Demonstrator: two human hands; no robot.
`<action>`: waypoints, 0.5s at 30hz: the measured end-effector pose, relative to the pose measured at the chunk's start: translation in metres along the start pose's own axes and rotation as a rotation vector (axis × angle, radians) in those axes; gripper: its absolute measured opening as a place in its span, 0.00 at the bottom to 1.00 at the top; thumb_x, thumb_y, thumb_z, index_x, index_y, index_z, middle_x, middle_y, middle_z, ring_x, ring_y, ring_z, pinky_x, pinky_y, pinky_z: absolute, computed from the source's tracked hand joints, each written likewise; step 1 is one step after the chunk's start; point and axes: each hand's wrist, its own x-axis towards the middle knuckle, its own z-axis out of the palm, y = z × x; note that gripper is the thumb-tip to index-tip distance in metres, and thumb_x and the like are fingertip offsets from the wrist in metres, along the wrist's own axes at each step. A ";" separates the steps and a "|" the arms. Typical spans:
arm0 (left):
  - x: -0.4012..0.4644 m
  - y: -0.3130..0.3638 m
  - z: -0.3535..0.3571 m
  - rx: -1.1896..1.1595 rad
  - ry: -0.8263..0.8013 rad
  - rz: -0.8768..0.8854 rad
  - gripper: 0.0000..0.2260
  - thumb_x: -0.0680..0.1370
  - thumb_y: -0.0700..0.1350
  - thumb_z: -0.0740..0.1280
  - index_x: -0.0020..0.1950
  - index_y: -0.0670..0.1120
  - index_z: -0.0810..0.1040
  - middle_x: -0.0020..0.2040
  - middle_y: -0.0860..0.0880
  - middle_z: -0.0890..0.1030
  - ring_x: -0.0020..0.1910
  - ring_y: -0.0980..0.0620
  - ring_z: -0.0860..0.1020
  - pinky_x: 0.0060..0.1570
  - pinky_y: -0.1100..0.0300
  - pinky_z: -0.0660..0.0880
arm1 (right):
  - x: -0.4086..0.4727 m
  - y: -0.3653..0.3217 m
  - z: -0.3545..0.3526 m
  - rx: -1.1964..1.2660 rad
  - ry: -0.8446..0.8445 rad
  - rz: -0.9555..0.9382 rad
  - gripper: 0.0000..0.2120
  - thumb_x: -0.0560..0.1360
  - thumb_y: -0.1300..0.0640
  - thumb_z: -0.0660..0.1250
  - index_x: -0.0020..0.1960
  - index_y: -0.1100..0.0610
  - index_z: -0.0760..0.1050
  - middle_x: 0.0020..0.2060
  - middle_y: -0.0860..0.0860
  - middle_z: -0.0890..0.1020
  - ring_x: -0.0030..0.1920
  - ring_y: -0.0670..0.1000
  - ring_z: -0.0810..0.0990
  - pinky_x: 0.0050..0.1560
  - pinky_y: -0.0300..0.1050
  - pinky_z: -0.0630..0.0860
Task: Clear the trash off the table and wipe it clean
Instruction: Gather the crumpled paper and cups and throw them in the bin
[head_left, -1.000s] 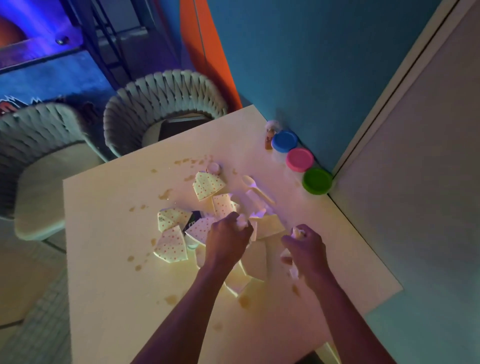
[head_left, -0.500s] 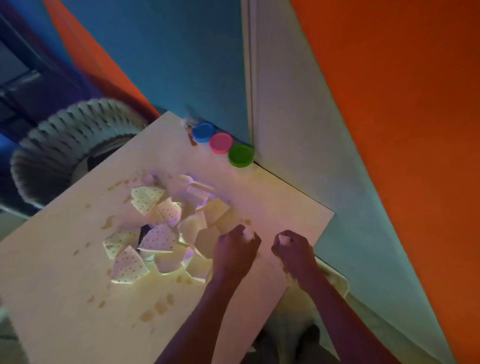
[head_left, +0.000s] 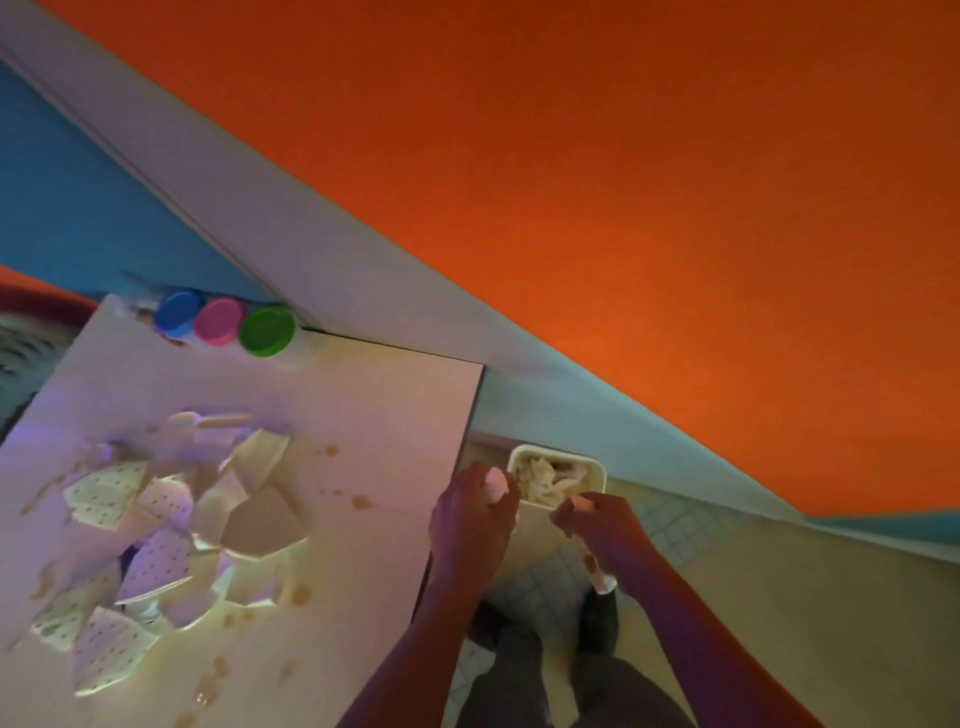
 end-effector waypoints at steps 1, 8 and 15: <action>-0.004 0.003 0.009 0.006 -0.027 -0.004 0.16 0.72 0.63 0.62 0.43 0.50 0.76 0.40 0.49 0.83 0.40 0.45 0.81 0.37 0.55 0.76 | 0.001 0.008 -0.010 0.008 0.007 0.017 0.07 0.69 0.54 0.78 0.39 0.57 0.82 0.32 0.54 0.82 0.31 0.52 0.78 0.25 0.39 0.70; -0.040 0.005 0.060 0.126 -0.170 -0.033 0.10 0.76 0.56 0.70 0.44 0.51 0.76 0.40 0.52 0.81 0.39 0.50 0.80 0.36 0.55 0.75 | 0.001 0.066 -0.059 -0.018 0.021 0.143 0.19 0.69 0.44 0.78 0.36 0.58 0.78 0.29 0.54 0.82 0.28 0.51 0.80 0.30 0.43 0.75; -0.043 -0.023 0.116 0.266 -0.318 -0.062 0.09 0.79 0.58 0.65 0.50 0.53 0.78 0.46 0.55 0.81 0.46 0.53 0.80 0.42 0.57 0.74 | 0.030 0.119 -0.080 -0.016 0.064 0.255 0.21 0.72 0.43 0.75 0.33 0.58 0.75 0.20 0.49 0.76 0.19 0.46 0.73 0.22 0.34 0.68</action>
